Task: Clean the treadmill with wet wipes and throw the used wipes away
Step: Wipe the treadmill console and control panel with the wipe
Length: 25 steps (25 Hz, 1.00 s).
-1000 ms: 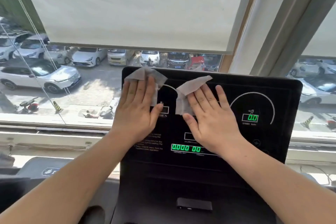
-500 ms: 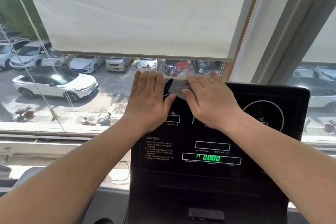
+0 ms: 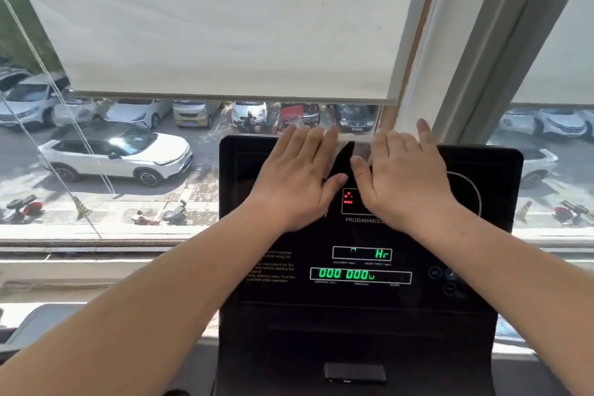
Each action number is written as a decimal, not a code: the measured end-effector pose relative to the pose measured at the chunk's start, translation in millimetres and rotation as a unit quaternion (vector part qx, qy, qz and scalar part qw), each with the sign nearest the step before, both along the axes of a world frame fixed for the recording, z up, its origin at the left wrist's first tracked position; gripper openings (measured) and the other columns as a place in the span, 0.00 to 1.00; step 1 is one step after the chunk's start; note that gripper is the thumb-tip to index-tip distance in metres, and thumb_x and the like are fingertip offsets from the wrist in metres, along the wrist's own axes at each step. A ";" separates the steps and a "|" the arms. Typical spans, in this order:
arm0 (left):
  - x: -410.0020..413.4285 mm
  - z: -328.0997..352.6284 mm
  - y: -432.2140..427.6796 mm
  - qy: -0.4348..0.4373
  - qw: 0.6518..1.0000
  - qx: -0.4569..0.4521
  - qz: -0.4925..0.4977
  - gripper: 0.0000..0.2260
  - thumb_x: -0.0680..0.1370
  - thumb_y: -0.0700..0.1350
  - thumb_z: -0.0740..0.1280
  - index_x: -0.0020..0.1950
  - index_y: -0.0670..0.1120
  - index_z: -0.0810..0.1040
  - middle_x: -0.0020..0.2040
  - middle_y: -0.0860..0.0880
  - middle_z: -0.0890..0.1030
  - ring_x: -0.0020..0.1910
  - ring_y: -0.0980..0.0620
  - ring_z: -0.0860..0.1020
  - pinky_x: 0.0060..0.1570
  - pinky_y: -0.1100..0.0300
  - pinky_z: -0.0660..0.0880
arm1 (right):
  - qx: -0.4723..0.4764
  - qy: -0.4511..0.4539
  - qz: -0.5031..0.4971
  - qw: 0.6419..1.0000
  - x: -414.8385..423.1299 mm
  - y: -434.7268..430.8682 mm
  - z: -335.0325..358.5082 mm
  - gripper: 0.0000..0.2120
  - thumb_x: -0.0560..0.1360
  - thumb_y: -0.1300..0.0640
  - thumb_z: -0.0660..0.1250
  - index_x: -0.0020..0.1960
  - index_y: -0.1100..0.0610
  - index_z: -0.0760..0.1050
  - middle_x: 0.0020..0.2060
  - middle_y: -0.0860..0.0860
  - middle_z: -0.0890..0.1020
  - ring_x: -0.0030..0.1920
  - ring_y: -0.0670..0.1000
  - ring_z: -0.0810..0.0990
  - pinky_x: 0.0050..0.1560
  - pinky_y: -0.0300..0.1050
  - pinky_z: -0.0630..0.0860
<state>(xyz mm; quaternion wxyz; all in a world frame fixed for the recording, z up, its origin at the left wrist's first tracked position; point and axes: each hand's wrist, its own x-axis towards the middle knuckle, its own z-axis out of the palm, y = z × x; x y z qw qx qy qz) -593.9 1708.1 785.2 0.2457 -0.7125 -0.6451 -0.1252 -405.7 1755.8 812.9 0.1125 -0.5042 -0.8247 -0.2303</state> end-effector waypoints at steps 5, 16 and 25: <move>-39.7 -48.3 -43.8 -0.089 0.983 -0.013 0.161 0.39 0.83 0.65 0.45 0.82 0.41 0.35 0.81 0.39 0.32 0.80 0.43 0.31 0.80 0.42 0.40 | -0.028 -0.059 0.224 0.972 -29.9 -27.8 -53.3 0.39 0.82 0.34 0.37 0.83 0.59 0.42 0.82 0.58 0.43 0.82 0.57 0.39 0.80 0.61 0.41; 92.4 -67.9 -10.4 -0.043 0.992 -0.030 0.118 0.39 0.83 0.67 0.43 0.81 0.41 0.33 0.80 0.38 0.30 0.80 0.41 0.30 0.80 0.41 0.42 | 0.008 0.012 0.064 0.998 142.6 36.8 -64.7 0.40 0.81 0.32 0.35 0.83 0.58 0.37 0.82 0.57 0.44 0.82 0.57 0.41 0.80 0.63 0.38; 160.0 -92.2 1.5 0.069 0.996 -0.050 0.019 0.38 0.84 0.64 0.44 0.82 0.40 0.37 0.81 0.38 0.33 0.80 0.41 0.32 0.80 0.43 0.41 | -0.005 -0.022 0.199 0.980 169.3 5.3 -114.6 0.32 0.84 0.39 0.47 0.83 0.55 0.50 0.82 0.55 0.56 0.82 0.55 0.50 0.80 0.63 0.46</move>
